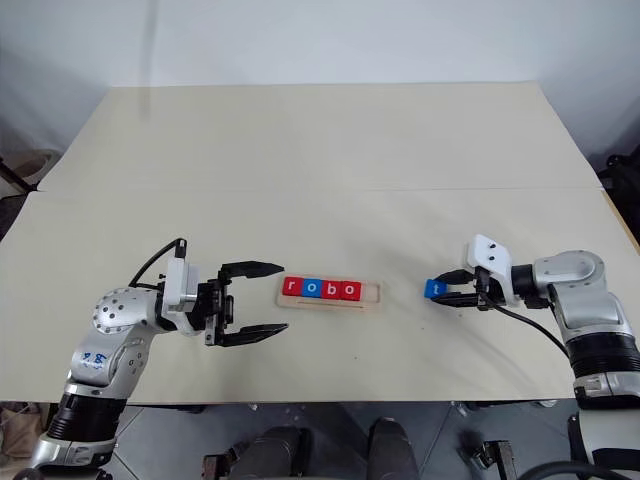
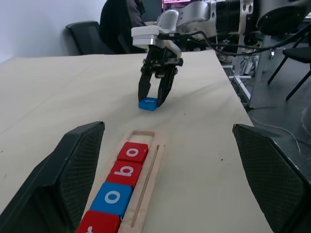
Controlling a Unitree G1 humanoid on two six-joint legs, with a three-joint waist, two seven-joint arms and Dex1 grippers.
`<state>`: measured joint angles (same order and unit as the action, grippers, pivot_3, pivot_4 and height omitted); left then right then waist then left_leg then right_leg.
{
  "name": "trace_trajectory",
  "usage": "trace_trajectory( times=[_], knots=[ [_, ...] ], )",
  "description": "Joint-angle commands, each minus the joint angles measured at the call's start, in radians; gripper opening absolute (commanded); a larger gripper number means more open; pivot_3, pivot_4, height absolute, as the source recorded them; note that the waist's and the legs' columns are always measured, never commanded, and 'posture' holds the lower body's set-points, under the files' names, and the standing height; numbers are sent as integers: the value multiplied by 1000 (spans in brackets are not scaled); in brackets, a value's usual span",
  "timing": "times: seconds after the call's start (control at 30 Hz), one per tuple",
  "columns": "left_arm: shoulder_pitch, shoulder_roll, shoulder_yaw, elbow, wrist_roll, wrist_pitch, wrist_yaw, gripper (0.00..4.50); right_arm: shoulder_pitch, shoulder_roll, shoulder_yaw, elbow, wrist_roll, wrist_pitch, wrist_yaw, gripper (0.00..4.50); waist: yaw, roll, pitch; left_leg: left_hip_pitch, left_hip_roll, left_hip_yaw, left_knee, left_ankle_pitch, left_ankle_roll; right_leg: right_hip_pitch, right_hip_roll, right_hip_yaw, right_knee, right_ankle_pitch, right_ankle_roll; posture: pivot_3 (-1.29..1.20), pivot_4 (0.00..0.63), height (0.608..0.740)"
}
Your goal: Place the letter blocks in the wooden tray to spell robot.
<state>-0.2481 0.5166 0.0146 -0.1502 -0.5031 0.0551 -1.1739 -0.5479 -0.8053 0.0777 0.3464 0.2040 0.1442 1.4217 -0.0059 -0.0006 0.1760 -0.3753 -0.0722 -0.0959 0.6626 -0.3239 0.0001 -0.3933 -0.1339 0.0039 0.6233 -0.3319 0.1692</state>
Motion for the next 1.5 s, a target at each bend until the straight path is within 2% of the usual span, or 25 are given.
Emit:
trace_trajectory(
  times=[0.03, 0.17, 0.3, 0.93, 1.07, 1.2, 1.4, 1.5],
  knots=[
    [17, 11, 7, -32, -24, 8, -6, 4500, -32, 22, 9, -153, 47, 112, -22, 1465, 4, 0, 0, 0, 0, 0, 0, 0, 0, 0, 0, 0, 0, 0, 0, 0, 150, 740],
    [28, 18, 25, -10, -19, 2, 2, 4500, -38, 65, 72, -244, 21, 188, -60, 1465, 14, 0, 0, 0, -1, -1, 0, 0, 0, 0, -1, 0, 0, 0, 0, 0, 150, 740],
    [33, 19, 36, -6, -16, -5, 10, 4500, -44, 92, 122, -222, -27, 173, -92, 1465, 10, 0, 0, -1, -1, -3, 1, 0, 0, 0, -1, -1, 0, 0, 0, 0, 150, 740],
    [62, 17, 34, -29, -9, -17, 55, 4500, -85, 126, 156, -159, -47, 157, -105, 1465, 4, 0, 0, -1, -1, -3, 1, 0, 0, 0, -1, -1, 0, 0, 0, 0, 150, 740],
    [60, 19, 32, -30, -9, -14, 57, 4500, -74, 127, 115, -216, 10, 177, -94, 2802, 4, 0, 0, -1, -1, -3, 1, 0, 0, 0, -1, -1, 0, 0, 0, 0, 150, 740],
    [64, 25, 34, -31, -11, -12, 55, 4500, -58, 92, 64, -278, 77, 224, -71, 2802, 5, 0, 0, -1, -1, -3, 1, 0, 0, 0, -1, -1, 0, 0, 0, 0, 150, 740],
    [59, 29, 34, -16, -9, -14, 51, 4500, 61, -16, -27, -296, 105, 199, -61, 2802, 19, 0, 0, -1, -2, -3, 0, 0, 1, 1, -2, -1, -1, 0, 0, 0, 150, 740],
    [50, 28, 33, 1, -6, -18, 47, 4500, 104, -32, -47, -258, 71, 165, -108, 2221, 19, 0, 0, -1, -1, -3, 0, 0, 1, 1, -1, -2, -1, 0, 0, 0, 150, 740]
  ],
)
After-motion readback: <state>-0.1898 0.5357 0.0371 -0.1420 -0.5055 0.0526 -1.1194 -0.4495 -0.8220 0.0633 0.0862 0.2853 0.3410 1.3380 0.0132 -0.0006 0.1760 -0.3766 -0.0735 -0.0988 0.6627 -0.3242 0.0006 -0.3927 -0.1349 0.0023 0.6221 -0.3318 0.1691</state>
